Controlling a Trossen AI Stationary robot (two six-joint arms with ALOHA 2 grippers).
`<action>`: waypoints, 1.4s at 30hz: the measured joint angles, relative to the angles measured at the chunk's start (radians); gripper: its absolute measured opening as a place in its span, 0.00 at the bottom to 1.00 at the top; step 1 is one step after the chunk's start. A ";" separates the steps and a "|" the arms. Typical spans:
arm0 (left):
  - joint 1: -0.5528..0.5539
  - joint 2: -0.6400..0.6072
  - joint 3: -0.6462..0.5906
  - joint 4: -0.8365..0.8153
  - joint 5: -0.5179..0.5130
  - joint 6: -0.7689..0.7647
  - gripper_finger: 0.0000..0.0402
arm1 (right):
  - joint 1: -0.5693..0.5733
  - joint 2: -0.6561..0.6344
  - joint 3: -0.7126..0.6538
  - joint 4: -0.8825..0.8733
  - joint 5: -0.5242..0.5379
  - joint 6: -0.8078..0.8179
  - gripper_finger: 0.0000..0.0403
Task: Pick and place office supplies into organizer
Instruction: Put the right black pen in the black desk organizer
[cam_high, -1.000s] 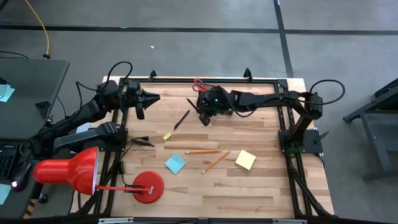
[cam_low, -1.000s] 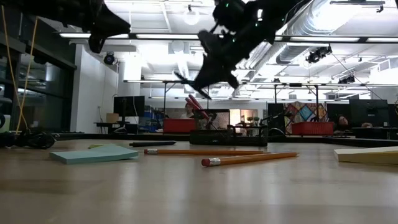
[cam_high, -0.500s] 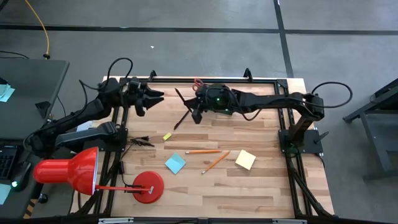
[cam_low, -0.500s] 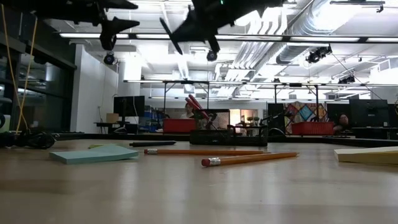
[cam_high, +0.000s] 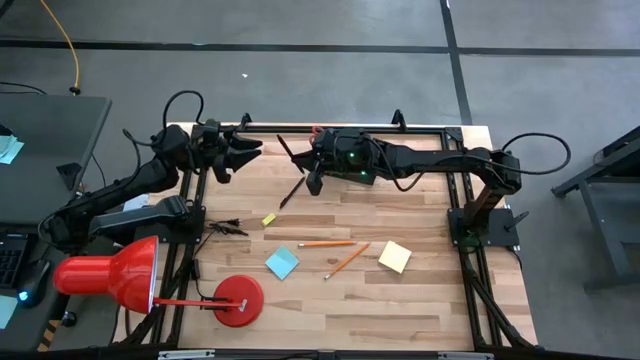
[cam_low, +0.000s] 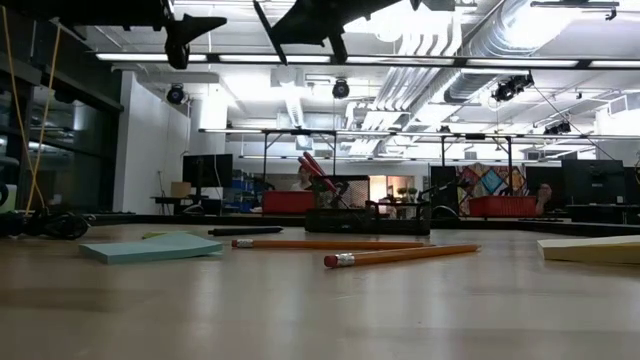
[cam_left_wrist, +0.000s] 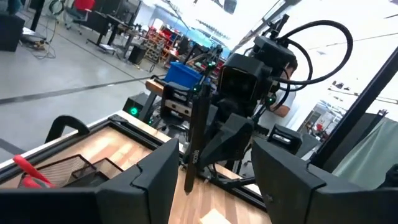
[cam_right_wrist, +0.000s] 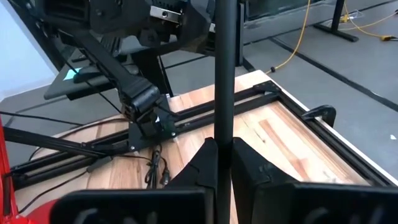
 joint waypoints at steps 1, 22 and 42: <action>0.000 0.003 0.000 0.001 -0.001 0.000 0.47 | 0.000 0.000 0.000 0.001 0.000 0.000 0.01; -0.101 0.219 0.000 0.245 -0.077 -0.032 0.47 | 0.012 0.000 0.000 0.024 0.003 0.018 0.01; -0.099 0.358 0.091 0.328 0.021 -0.026 0.17 | 0.025 0.001 -0.002 0.024 0.019 0.020 0.01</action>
